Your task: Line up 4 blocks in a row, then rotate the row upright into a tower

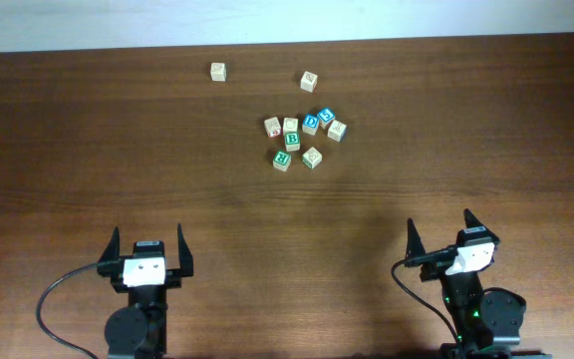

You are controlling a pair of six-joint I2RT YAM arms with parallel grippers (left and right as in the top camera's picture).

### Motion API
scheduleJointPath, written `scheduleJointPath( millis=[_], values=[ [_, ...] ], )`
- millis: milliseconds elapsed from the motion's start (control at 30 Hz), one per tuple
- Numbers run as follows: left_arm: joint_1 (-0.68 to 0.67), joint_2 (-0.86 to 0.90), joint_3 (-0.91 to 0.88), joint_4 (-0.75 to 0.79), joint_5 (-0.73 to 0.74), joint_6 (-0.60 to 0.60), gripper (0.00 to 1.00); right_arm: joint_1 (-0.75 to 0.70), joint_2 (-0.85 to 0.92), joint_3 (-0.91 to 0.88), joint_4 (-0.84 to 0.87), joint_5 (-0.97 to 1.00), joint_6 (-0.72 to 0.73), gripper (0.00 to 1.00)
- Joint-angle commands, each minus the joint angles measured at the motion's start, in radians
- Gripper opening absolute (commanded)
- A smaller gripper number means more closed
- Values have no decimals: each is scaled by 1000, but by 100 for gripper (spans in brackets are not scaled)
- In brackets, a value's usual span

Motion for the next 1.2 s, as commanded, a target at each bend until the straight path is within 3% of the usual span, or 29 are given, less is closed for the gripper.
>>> scheduleJointPath(
  millis=[0,1167],
  values=[
    [6,-8,-6,1,14,13,99,6,-7,-7,-3,-2,-3,98],
    [6,-8,-6,2,10,13,99,5,-7,-7,-4,40,-3,98]
  ],
)
